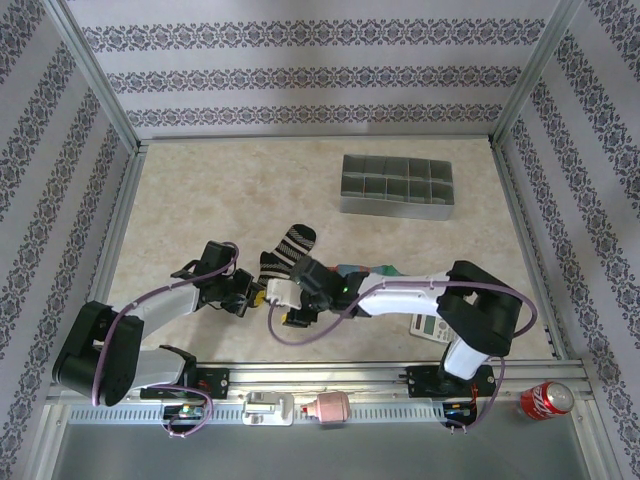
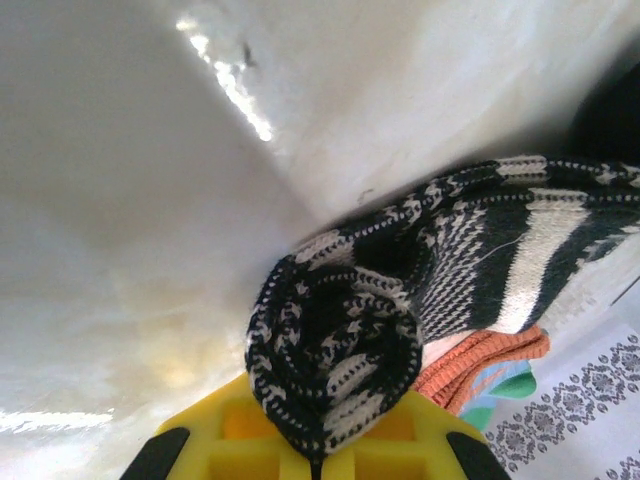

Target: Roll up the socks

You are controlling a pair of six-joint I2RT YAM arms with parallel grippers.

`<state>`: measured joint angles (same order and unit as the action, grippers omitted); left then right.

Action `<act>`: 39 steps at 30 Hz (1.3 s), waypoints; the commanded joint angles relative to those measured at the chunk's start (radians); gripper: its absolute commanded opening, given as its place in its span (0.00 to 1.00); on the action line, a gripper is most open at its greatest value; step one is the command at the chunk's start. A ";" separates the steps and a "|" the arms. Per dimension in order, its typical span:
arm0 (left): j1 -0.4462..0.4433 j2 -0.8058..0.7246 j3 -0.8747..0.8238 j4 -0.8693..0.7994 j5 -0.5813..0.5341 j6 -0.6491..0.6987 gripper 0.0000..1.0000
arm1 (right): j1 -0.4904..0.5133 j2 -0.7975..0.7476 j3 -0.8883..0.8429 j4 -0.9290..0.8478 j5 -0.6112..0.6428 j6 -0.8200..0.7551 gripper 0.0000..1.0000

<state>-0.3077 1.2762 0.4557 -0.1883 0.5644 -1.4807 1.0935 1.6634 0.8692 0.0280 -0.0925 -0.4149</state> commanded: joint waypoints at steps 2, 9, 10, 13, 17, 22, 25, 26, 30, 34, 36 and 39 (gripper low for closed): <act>-0.002 0.016 0.004 -0.149 -0.051 0.005 0.00 | 0.072 0.060 0.009 0.083 0.310 -0.195 0.61; -0.001 0.023 0.006 -0.146 -0.048 0.012 0.00 | 0.110 0.197 0.110 0.127 0.389 -0.256 0.55; -0.002 0.023 0.004 -0.143 -0.048 0.010 0.00 | 0.112 0.211 0.123 0.123 0.386 -0.254 0.52; 0.000 0.026 0.006 -0.139 -0.048 0.012 0.00 | 0.111 0.246 0.141 0.116 0.390 -0.241 0.31; 0.004 0.022 0.007 -0.132 -0.045 0.013 0.00 | 0.103 0.253 0.134 0.086 0.356 -0.204 0.08; 0.039 -0.035 0.004 -0.119 -0.042 0.022 0.26 | 0.057 0.236 0.140 -0.023 0.209 -0.095 0.00; 0.081 -0.089 0.000 -0.116 -0.035 0.023 0.42 | 0.018 0.244 0.147 -0.085 0.093 -0.035 0.00; 0.097 -0.103 -0.002 -0.115 -0.027 0.024 0.47 | 0.005 0.253 0.154 -0.106 0.045 -0.016 0.00; 0.141 -0.137 -0.008 -0.097 0.004 0.030 0.57 | -0.046 0.290 0.179 -0.157 -0.097 0.060 0.00; 0.147 -0.163 -0.019 -0.062 0.015 0.032 0.56 | -0.085 0.320 0.207 -0.184 -0.201 0.108 0.00; 0.147 -0.168 -0.033 -0.034 0.031 0.027 0.54 | -0.113 0.341 0.229 -0.201 -0.266 0.148 0.00; 0.145 -0.173 -0.053 0.003 0.046 0.023 0.53 | -0.154 0.372 0.254 -0.220 -0.351 0.197 0.00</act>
<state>-0.1688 1.1172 0.4263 -0.2321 0.5816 -1.4590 0.9680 1.9518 1.1347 -0.0410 -0.3222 -0.3069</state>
